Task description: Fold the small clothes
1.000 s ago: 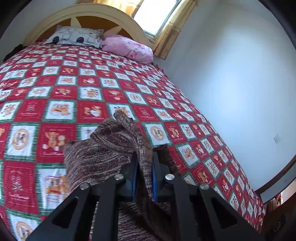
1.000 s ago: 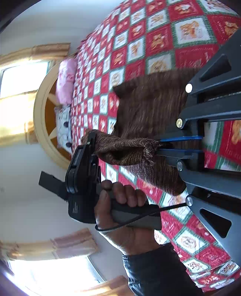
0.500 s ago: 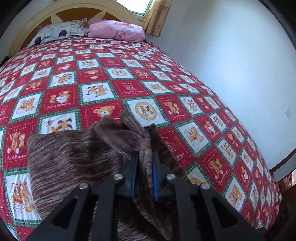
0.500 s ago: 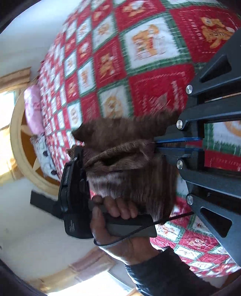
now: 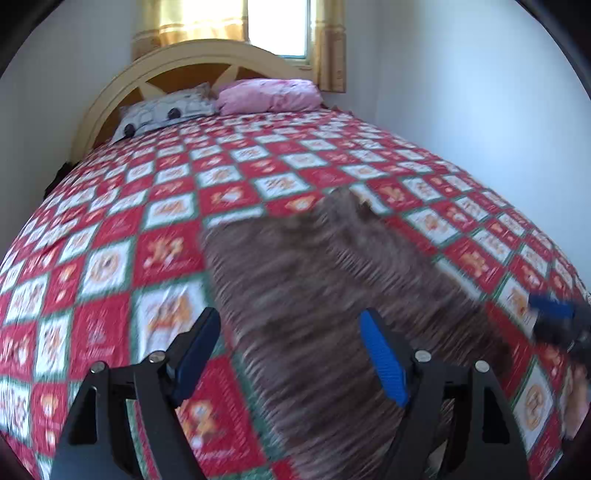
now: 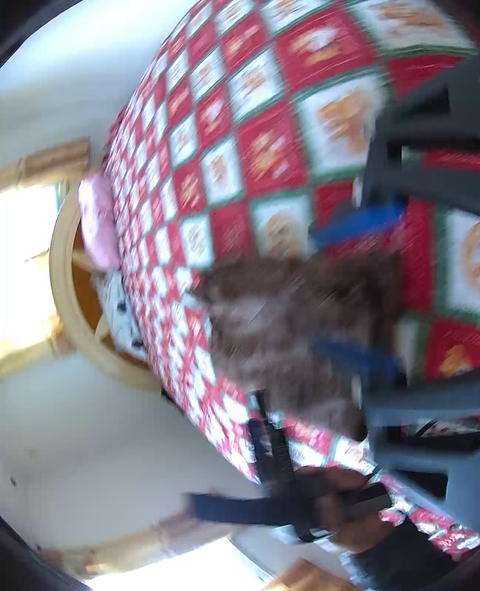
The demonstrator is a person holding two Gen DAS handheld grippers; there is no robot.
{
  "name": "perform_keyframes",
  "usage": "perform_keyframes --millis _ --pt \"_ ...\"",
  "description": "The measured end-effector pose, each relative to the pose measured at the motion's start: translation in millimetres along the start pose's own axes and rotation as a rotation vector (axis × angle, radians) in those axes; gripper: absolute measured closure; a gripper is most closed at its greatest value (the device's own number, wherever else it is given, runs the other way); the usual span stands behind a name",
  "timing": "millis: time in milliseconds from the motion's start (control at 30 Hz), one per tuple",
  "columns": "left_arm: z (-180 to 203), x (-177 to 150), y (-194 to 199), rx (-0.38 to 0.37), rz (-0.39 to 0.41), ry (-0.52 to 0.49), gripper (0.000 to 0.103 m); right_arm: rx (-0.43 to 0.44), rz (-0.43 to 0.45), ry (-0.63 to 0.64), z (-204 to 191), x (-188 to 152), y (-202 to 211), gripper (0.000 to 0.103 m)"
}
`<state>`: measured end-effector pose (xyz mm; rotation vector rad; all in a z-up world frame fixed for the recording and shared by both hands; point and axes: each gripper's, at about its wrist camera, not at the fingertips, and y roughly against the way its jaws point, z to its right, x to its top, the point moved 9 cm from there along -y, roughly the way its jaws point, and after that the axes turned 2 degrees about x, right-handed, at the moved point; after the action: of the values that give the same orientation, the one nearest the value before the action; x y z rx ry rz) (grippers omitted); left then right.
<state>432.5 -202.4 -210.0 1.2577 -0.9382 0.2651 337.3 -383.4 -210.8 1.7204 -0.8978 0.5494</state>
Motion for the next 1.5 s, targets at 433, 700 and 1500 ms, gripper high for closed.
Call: perform_keyframes --millis 433,700,1500 --pt "11 -52 -7 -0.085 -0.038 0.040 0.007 -0.134 -0.147 -0.143 50 29 -92 0.100" --pt "14 -60 -12 -0.088 -0.081 0.010 0.004 -0.113 -0.116 -0.123 53 49 -94 0.080" --pt "11 -65 -20 -0.061 -0.111 0.018 0.000 -0.060 -0.144 0.125 -7 15 -38 0.078"
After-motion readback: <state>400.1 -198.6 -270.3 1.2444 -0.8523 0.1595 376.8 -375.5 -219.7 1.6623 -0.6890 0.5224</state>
